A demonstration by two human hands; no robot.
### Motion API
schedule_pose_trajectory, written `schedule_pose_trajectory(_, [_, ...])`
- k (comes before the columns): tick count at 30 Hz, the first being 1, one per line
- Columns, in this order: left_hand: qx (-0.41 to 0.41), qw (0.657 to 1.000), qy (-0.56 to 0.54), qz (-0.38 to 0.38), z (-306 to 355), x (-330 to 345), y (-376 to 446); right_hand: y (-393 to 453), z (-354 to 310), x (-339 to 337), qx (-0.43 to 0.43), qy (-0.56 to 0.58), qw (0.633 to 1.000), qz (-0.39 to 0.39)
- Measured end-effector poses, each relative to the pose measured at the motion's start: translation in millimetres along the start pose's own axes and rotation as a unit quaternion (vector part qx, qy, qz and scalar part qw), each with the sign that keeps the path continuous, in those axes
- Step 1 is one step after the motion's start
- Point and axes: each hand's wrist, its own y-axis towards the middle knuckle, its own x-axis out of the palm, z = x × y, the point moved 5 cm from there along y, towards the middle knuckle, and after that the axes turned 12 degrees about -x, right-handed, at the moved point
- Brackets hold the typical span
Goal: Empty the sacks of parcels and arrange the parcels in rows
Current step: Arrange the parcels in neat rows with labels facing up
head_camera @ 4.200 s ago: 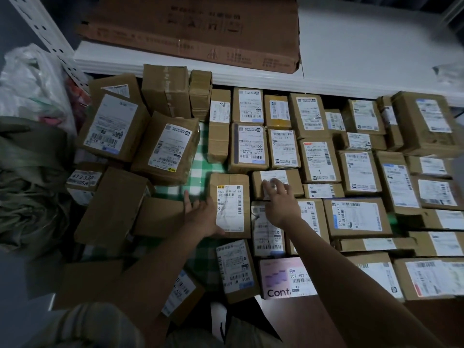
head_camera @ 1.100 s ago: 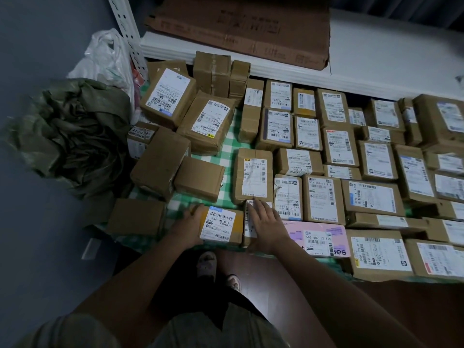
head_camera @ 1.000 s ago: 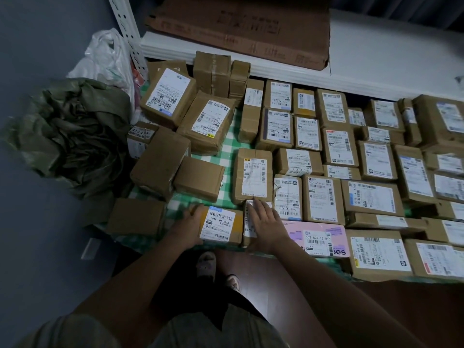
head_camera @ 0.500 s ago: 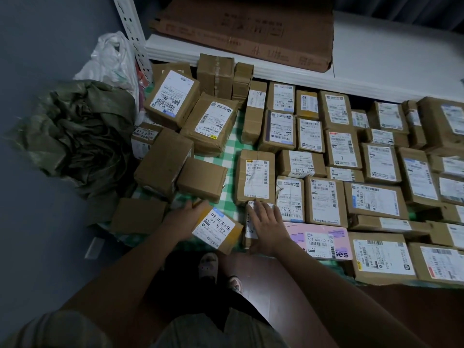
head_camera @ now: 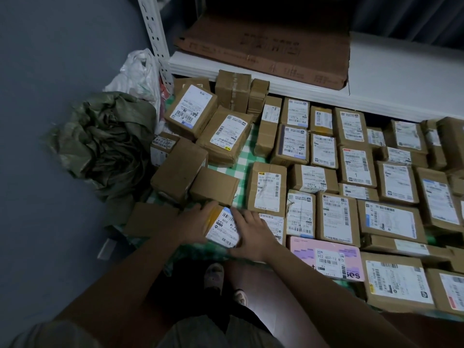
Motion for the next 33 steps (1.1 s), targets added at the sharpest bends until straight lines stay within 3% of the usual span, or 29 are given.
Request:
schedule_pose_trajectory(5, [0.014,0.997,-0.072,-0.025,-11.7,12.3,0.2,10.1,3.8,14.8,0.004,0.007,1.000,-0.006])
schedule_pose_trajectory(10, [-0.020,0.982,-0.072,0.173,-49.6,-5.6,-13.6,14.5,7.3,27.6,0.025,-0.088,0.996,-0.023])
schedule_pose_trajectory(12, [-0.059,0.976,-0.027,0.206,-73.4,-11.4,-18.0,12.9,10.6,27.9,0.032,-0.137,0.990,-0.003])
schedule_pose_trajectory(17, [-0.151,0.988,0.030,0.001,-128.3,-0.6,-18.0,25.5,-6.9,27.2,0.020,-0.167,0.985,0.040])
schedule_pose_trajectory(22, [-0.103,0.985,0.134,0.028,-149.9,-5.5,-10.4,60.7,-57.3,33.1,-0.038,-0.121,0.990,0.057])
schedule_pose_trajectory(25, [-0.060,0.989,0.125,0.054,-148.4,-14.3,-10.5,74.4,-72.3,36.3,-0.039,-0.044,0.997,0.046])
schedule_pose_trajectory(28, [-0.054,0.997,0.027,0.039,-153.1,-23.7,-14.3,82.8,-80.8,37.0,-0.010,0.091,0.996,0.009])
schedule_pose_trajectory(30, [-0.056,0.992,-0.113,-0.010,-157.0,-30.4,-20.7,87.9,-87.8,32.5,0.001,0.204,0.978,0.031])
schedule_pose_trajectory(33, [-0.045,0.940,-0.313,-0.131,-150.3,-33.2,-34.3,90.4,-96.7,21.9,0.019,0.314,0.947,0.067])
